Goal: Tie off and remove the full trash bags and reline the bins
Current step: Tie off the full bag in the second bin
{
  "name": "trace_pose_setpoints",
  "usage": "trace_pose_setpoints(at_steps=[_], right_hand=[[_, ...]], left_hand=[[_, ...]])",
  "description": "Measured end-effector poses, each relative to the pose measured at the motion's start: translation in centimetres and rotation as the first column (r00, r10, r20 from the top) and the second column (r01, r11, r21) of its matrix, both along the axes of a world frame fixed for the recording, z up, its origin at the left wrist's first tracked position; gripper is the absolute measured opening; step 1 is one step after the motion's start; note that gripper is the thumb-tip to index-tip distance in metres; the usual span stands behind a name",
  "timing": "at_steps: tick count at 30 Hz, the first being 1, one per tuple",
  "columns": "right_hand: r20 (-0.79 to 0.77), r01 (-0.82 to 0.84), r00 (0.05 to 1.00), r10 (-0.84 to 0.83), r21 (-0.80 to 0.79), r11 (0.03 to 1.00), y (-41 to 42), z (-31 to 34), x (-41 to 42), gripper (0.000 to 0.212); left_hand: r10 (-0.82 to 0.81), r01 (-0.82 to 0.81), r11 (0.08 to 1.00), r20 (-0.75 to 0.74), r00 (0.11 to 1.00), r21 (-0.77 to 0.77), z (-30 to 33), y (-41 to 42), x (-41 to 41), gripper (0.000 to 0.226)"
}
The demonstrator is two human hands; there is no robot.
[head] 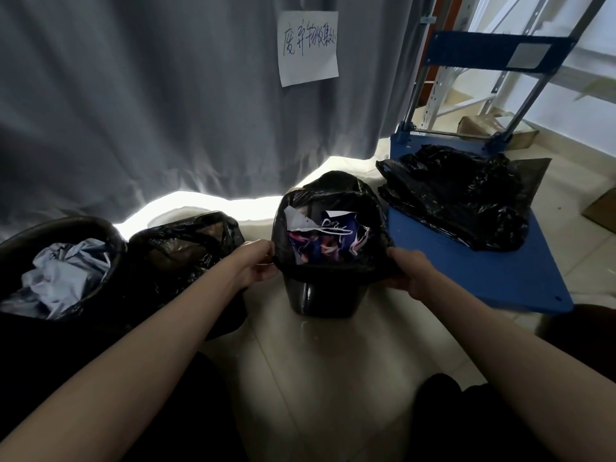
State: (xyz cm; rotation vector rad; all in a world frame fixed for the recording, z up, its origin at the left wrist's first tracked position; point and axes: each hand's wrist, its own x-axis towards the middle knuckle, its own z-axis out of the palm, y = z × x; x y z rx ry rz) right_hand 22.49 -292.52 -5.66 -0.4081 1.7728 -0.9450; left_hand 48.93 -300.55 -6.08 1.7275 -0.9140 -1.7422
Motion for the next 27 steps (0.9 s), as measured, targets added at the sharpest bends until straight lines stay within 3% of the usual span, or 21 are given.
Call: trace_pose_setpoints(at_steps=[8, 16, 19, 22, 27], right_hand=[[-0.016, 0.018, 1.000, -0.018, -0.039, 0.999, 0.4, 0.6, 0.5, 0.034], [-0.015, 0.079, 0.997, -0.081, -0.073, 0.994, 0.1, 0.8, 0.9, 0.027], [-0.012, 0.114, 0.993, -0.115, -0.076, 0.991, -0.1, 0.9, 1.0, 0.014], [0.011, 0.160, 0.987, -0.159, -0.086, 0.983, -0.3, 1.0, 1.0, 0.014], [0.034, 0.224, 0.974, -0.222, -0.113, 0.968, -0.7, 1.0, 1.4, 0.015]], left_hand=[[0.010, -0.010, 1.000, 0.000, 1.000, -0.023, -0.2, 0.2, 0.0, 0.028], [-0.042, 0.042, 0.999, 0.028, 0.999, 0.034, -0.4, 0.3, 0.3, 0.023], [-0.018, 0.018, 0.999, 0.005, 1.000, 0.037, -0.6, 0.2, 0.5, 0.022], [0.013, -0.013, 1.000, 0.023, 1.000, -0.016, -0.9, -0.1, 0.6, 0.021], [0.048, 0.022, 0.962, 0.251, 0.967, -0.271, -0.6, -1.3, 0.5, 0.013]])
